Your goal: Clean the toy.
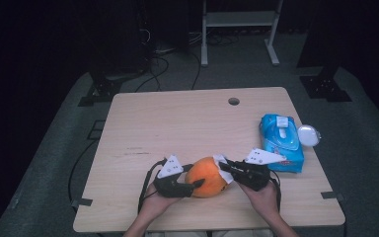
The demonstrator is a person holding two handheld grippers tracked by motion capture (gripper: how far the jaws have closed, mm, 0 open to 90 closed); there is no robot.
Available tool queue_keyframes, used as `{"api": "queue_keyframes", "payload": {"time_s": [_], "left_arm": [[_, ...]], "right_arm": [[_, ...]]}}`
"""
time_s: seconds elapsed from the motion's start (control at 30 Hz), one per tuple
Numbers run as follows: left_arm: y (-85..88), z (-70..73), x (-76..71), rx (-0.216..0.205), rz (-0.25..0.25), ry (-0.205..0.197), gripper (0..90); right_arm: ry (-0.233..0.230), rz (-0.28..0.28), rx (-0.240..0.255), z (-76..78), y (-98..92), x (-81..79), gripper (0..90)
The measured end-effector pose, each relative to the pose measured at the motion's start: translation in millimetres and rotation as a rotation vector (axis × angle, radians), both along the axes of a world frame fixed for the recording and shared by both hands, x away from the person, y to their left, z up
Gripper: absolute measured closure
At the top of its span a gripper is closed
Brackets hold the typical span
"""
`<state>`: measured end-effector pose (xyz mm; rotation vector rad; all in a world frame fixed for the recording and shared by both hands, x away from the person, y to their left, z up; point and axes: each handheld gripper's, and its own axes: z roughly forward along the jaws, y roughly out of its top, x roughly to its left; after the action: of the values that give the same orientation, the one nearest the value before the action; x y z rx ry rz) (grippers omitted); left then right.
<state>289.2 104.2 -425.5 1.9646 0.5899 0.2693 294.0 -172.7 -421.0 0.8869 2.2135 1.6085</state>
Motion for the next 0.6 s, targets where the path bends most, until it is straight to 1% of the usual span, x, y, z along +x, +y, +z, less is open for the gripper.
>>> {"api": "queue_keyframes", "payload": {"time_s": [0.03,0.07,0.1,0.13,0.17,0.23,0.33,0.4,0.47,0.5,0.53,0.57,0.6], "left_arm": [[-1.0,1.7,1.1,-0.013,0.007,-0.002,27.1],[-2.1,3.1,2.0,-0.023,0.015,0.001,25.3],[-3.1,3.5,2.3,-0.019,0.017,0.0,25.7],[-3.3,2.7,2.1,-0.008,0.013,-0.008,28.7],[-2.7,1.3,1.5,0.0,0.02,-0.015,32.4],[0.0,-0.6,1.8,-0.002,0.03,-0.002,39.2],[3.6,-2.2,2.2,0.007,0.048,0.003,42.5],[7.2,-3.8,3.4,0.001,0.06,0.017,43.2],[11.6,-4.8,4.6,-0.002,0.07,0.03,43.8],[13.4,-5.1,5.6,-0.005,0.07,0.033,44.0],[13.9,-5.7,6.4,-0.011,0.071,0.036,44.3],[13.6,-5.8,7.5,-0.005,0.074,0.036,44.7],[12.0,-6.4,8.7,-0.008,0.079,0.036,45.1]], "right_arm": [[-0.005,0.005,0.003,1.3,2.5,-1.6,81.2],[-0.012,0.021,0.011,2.6,5.2,-2.9,81.2],[-0.02,0.035,0.014,4.2,8.6,-4.6,81.2],[-0.033,0.045,0.009,5.6,11.8,-6.4,81.1],[-0.04,0.051,0.0,6.6,13.5,-7.3,81.1],[-0.036,0.054,0.003,5.5,11.9,-5.8,81.2],[0.008,0.024,0.021,-0.3,3.1,1.1,81.2],[0.017,-0.005,0.002,-5.1,-2.5,4.8,81.2],[0.042,-0.033,-0.008,-10.6,-8.5,8.7,81.2],[0.058,-0.045,-0.006,-13.0,-11.1,10.5,81.2],[0.079,-0.05,0.012,-14.5,-12.6,11.6,81.2],[0.085,-0.049,0.023,-14.3,-12.0,11.5,81.2],[0.071,-0.046,0.018,-12.2,-9.2,10.3,81.2]]}}
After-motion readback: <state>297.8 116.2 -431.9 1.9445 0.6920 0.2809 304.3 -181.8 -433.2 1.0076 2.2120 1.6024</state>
